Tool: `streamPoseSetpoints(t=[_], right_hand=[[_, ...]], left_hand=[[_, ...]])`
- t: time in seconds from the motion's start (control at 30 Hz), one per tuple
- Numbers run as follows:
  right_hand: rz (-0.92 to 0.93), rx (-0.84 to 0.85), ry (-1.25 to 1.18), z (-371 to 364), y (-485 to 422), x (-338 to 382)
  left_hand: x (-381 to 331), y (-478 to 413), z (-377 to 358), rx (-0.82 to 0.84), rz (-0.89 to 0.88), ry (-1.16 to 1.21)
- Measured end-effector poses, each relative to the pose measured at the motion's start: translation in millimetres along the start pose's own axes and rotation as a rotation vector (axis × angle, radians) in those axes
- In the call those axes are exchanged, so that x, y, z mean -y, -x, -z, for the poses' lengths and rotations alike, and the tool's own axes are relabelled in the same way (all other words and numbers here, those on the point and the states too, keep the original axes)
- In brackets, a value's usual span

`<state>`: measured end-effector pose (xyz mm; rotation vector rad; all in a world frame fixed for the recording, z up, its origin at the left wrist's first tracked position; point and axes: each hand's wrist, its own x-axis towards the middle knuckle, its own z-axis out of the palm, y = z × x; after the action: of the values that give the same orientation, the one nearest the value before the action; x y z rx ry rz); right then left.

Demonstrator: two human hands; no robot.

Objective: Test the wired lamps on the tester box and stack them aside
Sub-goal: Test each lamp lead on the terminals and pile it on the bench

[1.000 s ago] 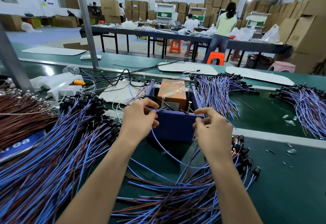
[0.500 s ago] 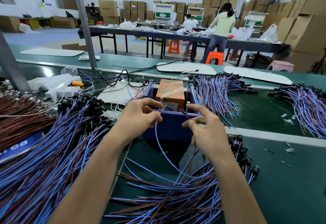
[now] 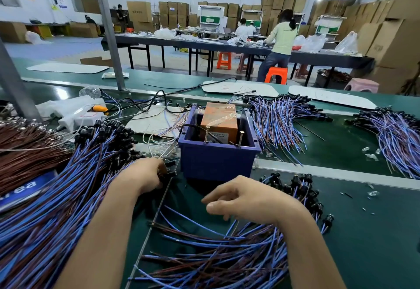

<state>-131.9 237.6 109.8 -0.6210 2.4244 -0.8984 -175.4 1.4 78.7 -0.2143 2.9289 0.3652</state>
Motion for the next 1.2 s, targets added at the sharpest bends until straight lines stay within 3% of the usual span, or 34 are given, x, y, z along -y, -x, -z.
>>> streamPoseSetpoints(t=[0.13,0.37,0.43,0.53,0.63,0.73,0.83,0.9,0.97,1.1,1.2], right_hand=[[-0.01,-0.024,-0.014,-1,0,-1],[-0.04,-0.037,-0.013,0,1,0],[-0.033,-0.067,-0.013,0,1,1],[0.058,-0.102,-0.036,1,2,4],[0.221,-0.007,-0.097,1,4,11],[0.285,-0.031,-0.217,3,6,13],[0.329,-0.063,-0.432,7,11,16],[0.286,-0.211,-0.609,10,11,16],[0.128,-0.494,-0.742,14,10,14],[-0.121,-1.088,-0.307,25,11,-1],[-0.175,-1.275,-0.081,36,22,-12]], left_hand=[[-1,-8,-11,-0.094,0.068,0.057],[-9,-4,-13,-0.002,0.089,0.019],[-14,2,-5,0.02,0.01,0.039],[-23,14,15,0.057,-0.246,0.316],[-39,35,33,0.104,-0.47,0.686],[-56,49,37,0.045,-0.529,0.947],[-64,54,37,0.113,-0.472,1.109],[-65,55,35,0.182,-0.433,1.098],[-64,54,32,0.228,-0.421,1.004],[-62,51,31,0.278,-0.442,0.827],[-55,49,35,0.272,-0.451,0.804]])
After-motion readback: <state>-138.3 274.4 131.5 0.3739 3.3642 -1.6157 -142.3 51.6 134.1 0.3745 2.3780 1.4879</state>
